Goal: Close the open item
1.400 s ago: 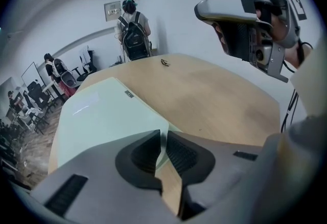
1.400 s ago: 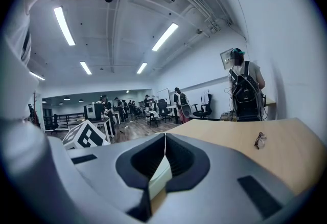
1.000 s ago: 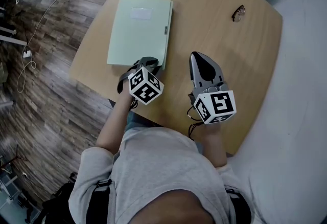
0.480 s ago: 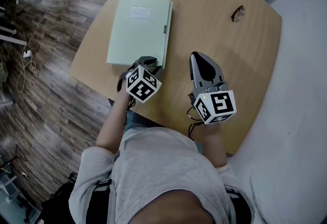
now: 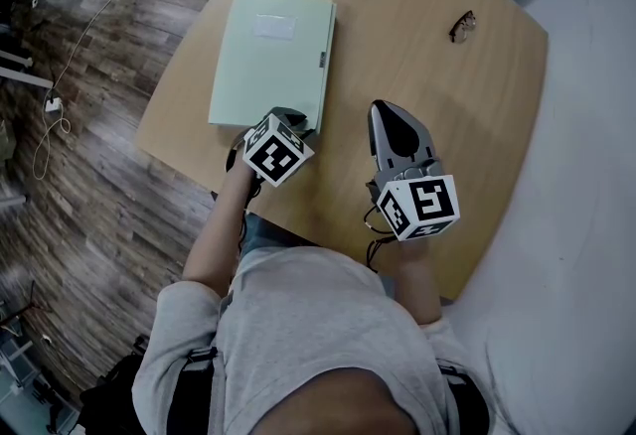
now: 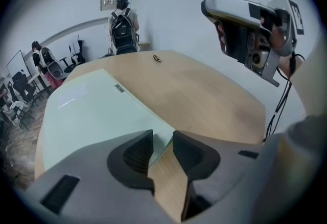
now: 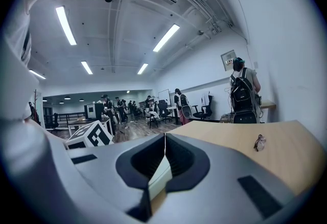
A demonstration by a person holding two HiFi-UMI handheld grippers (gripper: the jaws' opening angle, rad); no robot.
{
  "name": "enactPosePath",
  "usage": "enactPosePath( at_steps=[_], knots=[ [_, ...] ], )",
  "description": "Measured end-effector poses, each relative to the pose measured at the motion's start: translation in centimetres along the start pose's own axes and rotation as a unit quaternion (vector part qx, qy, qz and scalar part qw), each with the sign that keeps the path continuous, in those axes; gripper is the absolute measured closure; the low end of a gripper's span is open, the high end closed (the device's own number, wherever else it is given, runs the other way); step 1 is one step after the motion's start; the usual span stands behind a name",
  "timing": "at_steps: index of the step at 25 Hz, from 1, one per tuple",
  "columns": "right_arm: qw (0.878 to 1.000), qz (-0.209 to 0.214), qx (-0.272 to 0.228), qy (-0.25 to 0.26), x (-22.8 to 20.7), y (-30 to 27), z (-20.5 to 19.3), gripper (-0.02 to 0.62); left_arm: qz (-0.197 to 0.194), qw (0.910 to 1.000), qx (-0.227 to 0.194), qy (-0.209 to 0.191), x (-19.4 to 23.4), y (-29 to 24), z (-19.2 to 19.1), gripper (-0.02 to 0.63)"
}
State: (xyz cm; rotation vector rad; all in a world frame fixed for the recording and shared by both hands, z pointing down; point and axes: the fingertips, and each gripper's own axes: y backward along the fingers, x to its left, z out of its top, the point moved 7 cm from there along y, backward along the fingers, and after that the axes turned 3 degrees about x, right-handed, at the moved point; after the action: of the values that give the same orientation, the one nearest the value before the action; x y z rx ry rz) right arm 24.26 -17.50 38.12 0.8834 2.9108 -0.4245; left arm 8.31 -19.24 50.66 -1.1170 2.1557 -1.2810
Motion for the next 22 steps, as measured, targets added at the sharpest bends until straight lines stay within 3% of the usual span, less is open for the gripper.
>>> enactPosePath(
  at_steps=[3,10,17,22],
  knots=[
    [1.0,0.001,0.001,0.0,0.1,-0.2,-0.1,0.584,-0.005,1.0,0.003,-0.003,0.1,-0.1,0.1,0.485],
    [1.0,0.002,0.012,0.005,-0.1,-0.9,-0.1,0.584,0.01,0.9991,-0.041,0.011,-0.2,0.5,-0.3,0.482],
    [0.998,0.022,0.046,0.022,-0.6,-3.9,-1.4,0.584,-0.009,0.9941,-0.087,0.065,0.1,0.6,-0.8,0.468],
    [0.996,0.038,0.076,0.028,-0.6,-7.1,-2.2,0.586,-0.004,0.9928,-0.097,0.07,0.1,0.6,-0.9,0.466]
  ],
)
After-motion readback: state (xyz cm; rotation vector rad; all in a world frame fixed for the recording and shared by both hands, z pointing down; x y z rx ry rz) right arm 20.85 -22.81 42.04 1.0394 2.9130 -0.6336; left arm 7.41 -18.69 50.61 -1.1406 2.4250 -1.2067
